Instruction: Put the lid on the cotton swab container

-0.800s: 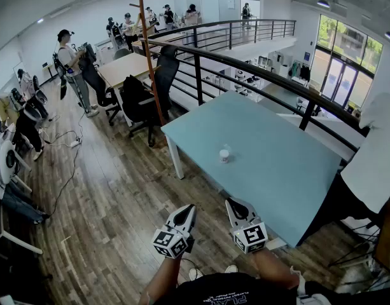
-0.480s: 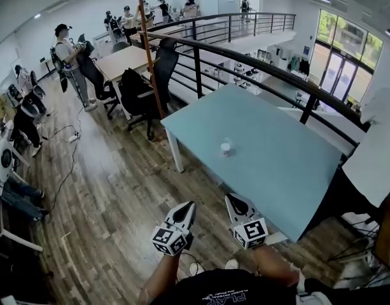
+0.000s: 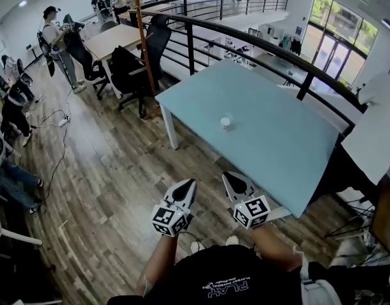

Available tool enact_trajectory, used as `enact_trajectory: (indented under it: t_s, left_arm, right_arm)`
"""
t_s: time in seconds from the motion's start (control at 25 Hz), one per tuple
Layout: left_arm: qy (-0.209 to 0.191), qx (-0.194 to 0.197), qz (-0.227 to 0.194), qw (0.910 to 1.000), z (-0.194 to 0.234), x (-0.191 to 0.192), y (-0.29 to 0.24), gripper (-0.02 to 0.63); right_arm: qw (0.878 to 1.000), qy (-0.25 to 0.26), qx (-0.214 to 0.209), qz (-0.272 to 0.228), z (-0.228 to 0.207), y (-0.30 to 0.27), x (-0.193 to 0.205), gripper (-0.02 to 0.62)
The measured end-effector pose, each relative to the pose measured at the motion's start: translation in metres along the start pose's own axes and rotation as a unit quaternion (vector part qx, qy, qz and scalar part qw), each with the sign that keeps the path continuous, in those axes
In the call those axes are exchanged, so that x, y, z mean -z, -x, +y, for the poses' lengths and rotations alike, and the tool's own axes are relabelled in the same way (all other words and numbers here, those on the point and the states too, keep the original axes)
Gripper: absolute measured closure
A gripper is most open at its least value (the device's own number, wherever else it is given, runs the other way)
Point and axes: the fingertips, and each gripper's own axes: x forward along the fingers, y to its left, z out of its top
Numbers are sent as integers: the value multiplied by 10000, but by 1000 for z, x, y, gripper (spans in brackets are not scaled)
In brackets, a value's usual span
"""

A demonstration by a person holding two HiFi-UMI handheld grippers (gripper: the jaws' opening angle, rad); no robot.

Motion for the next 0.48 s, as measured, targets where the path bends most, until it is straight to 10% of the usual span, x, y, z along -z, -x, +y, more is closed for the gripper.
enact_trajectory:
  t_s: [0.48]
  left_arm:
    - [233,104,99,9996,19,8,0,594]
  right_arm:
    - [9993,-116,329,93,3,-9,11,577]
